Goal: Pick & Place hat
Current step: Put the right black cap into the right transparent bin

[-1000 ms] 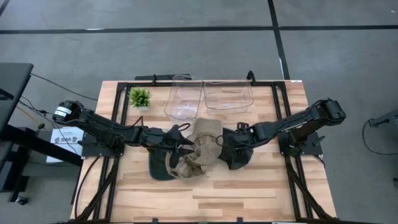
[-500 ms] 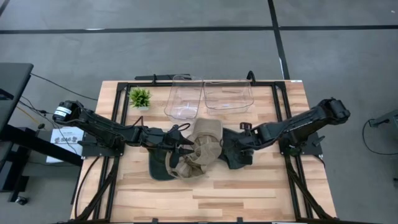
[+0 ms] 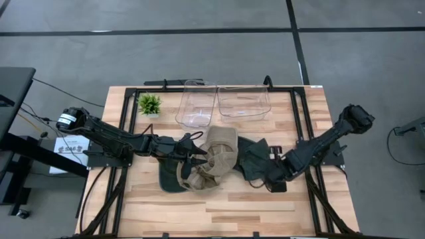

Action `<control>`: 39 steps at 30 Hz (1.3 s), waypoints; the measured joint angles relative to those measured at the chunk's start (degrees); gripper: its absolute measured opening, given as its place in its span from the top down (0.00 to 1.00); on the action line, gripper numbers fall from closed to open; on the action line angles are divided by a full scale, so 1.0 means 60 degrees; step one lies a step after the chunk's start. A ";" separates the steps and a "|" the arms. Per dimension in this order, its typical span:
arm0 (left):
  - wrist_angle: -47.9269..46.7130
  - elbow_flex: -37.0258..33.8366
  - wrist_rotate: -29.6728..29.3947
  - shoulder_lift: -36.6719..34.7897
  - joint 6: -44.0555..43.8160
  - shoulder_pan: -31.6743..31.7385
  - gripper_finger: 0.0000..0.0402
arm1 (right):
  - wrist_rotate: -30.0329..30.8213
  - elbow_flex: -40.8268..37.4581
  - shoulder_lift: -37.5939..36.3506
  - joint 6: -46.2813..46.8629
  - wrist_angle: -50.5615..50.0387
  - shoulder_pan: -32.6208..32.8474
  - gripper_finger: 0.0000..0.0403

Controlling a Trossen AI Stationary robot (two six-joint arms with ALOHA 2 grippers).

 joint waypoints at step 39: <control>0.0029 0.0000 -0.0001 0.0000 -0.0001 -0.0002 0.56 | 0.2910 -0.0146 0.3606 -0.0385 0.0387 0.1366 0.61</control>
